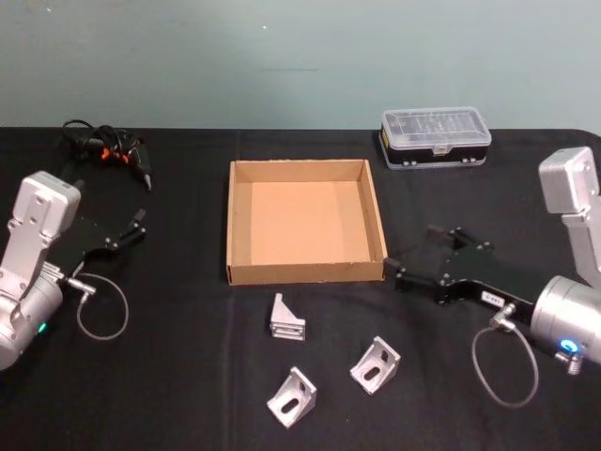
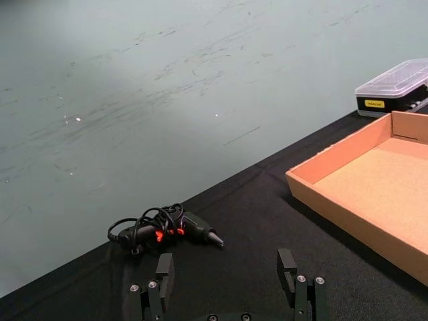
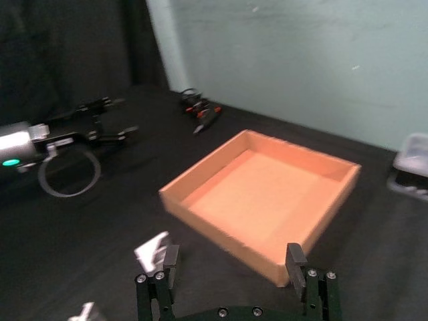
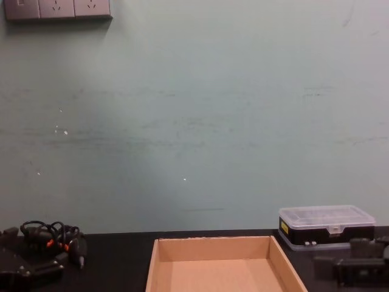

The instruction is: Use one hand to pick up the angle iron from the table and place it into the box.

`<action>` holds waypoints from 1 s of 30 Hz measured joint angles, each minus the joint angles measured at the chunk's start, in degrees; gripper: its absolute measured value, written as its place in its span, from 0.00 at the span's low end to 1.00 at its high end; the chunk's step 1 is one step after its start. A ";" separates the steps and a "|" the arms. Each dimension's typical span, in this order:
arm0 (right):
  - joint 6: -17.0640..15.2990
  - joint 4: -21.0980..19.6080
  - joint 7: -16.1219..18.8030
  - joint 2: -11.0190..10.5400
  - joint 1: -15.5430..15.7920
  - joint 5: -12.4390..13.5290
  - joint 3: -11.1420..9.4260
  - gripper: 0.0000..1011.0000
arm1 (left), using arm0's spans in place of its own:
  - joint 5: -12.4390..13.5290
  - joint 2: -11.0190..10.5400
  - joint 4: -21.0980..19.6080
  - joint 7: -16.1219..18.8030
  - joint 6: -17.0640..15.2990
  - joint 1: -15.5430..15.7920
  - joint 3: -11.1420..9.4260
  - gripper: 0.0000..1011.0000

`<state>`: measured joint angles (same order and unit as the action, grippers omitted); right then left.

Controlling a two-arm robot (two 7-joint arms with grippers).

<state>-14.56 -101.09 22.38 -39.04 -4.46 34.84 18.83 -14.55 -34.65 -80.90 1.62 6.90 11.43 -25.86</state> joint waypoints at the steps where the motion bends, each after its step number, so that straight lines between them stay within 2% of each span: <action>1: -0.36 -0.06 0.31 0.01 -0.13 0.20 0.25 0.99 | 0.00 0.00 0.00 0.00 0.00 0.00 0.00 1.00; 5: -2.49 -0.20 2.06 -0.05 -1.12 0.93 2.05 0.99 | 0.00 0.00 0.00 0.00 0.00 0.00 0.00 1.00; 8: -4.47 0.06 3.25 -0.34 -2.38 1.10 4.31 0.99 | 0.00 0.00 0.00 0.00 0.00 0.00 0.00 1.00; 13: -6.28 0.72 3.63 -0.81 -3.57 0.60 6.52 0.99 | 0.00 0.00 0.00 0.00 0.00 0.00 0.00 1.00; 18: -8.03 1.20 3.63 -1.58 -4.19 -0.09 8.17 0.99 | 0.00 0.00 0.00 0.00 0.00 0.00 0.00 1.00; 30: -10.52 1.78 3.54 -2.37 -4.67 -0.83 10.50 0.99 | 0.00 0.00 0.00 0.00 0.00 0.00 0.00 1.00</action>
<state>-25.07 -99.32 25.92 -41.40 -9.12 34.01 29.33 -14.55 -34.65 -80.90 1.62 6.91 11.43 -25.86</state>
